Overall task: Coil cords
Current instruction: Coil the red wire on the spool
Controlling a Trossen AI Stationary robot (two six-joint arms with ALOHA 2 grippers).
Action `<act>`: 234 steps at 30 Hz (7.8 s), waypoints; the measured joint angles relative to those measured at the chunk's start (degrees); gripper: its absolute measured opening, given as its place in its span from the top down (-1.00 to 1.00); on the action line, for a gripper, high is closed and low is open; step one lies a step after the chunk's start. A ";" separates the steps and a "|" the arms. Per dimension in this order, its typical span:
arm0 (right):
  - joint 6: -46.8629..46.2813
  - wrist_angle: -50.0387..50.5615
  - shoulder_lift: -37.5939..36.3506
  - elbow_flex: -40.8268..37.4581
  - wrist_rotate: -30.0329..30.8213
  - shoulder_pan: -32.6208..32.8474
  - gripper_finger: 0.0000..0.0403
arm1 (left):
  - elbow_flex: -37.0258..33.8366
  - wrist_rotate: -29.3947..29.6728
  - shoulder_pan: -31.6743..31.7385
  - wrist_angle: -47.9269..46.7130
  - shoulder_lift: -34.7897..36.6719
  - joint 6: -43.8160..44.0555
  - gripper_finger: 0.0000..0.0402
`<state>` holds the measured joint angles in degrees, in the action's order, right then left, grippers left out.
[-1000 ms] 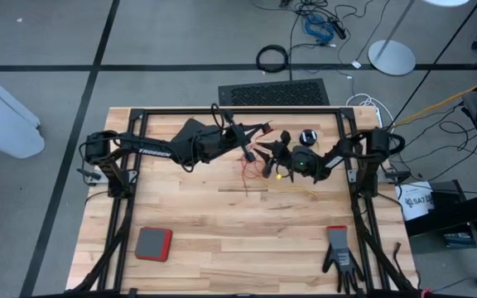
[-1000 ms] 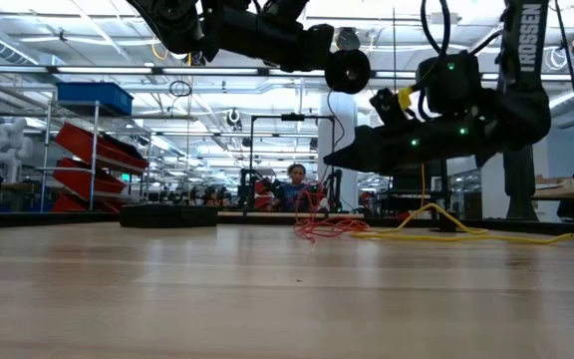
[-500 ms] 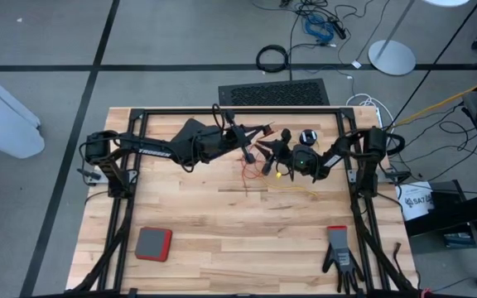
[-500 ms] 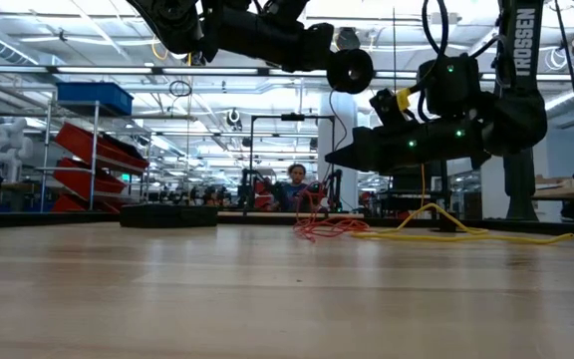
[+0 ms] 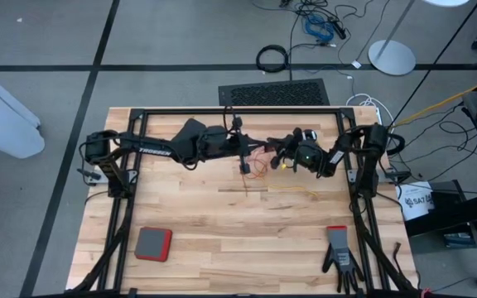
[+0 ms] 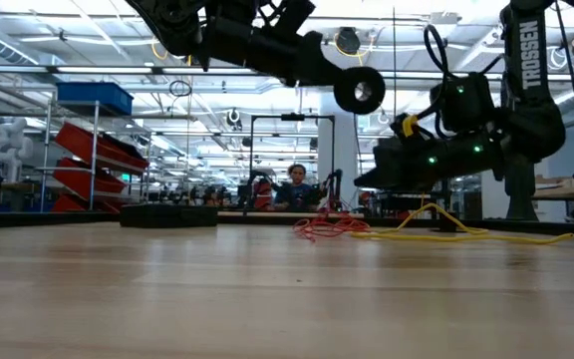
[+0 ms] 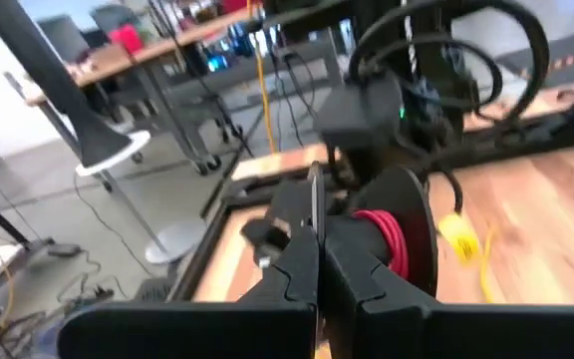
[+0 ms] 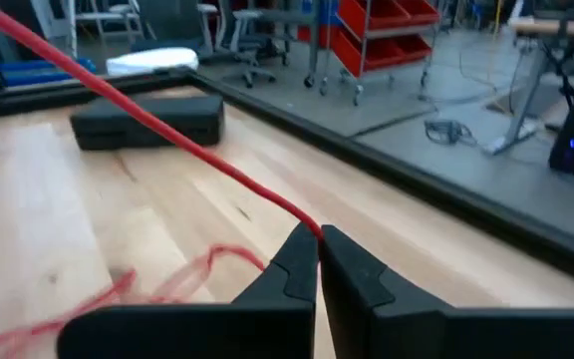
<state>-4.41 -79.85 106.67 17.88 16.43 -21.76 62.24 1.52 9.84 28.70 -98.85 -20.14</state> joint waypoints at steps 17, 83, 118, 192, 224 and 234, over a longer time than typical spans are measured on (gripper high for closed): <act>-7.13 -1.30 -5.88 -3.55 -4.88 -0.46 1.00 | 0.00 1.54 3.44 -15.98 0.15 -9.19 1.00; -3.82 35.85 -18.39 20.95 4.84 14.37 1.00 | 0.07 30.37 3.20 3.59 -0.39 -14.49 1.00; 15.18 23.84 -14.73 12.02 14.59 11.35 1.00 | -0.04 -5.89 10.55 -4.65 4.85 16.09 1.00; -2.31 29.19 5.73 20.35 -12.38 -4.96 0.49 | 0.02 12.20 4.30 -22.33 5.18 -17.69 1.00; 2.59 46.61 1.53 21.98 -19.58 -1.47 1.00 | 0.02 10.23 3.57 -44.36 5.16 -20.79 1.00; 4.67 68.41 -18.67 17.48 -19.72 4.23 1.00 | 0.02 10.03 3.64 -47.65 5.29 -22.73 1.00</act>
<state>0.26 -11.44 88.00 35.36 -3.29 -17.53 62.26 11.55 13.47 -18.95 -93.56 -42.87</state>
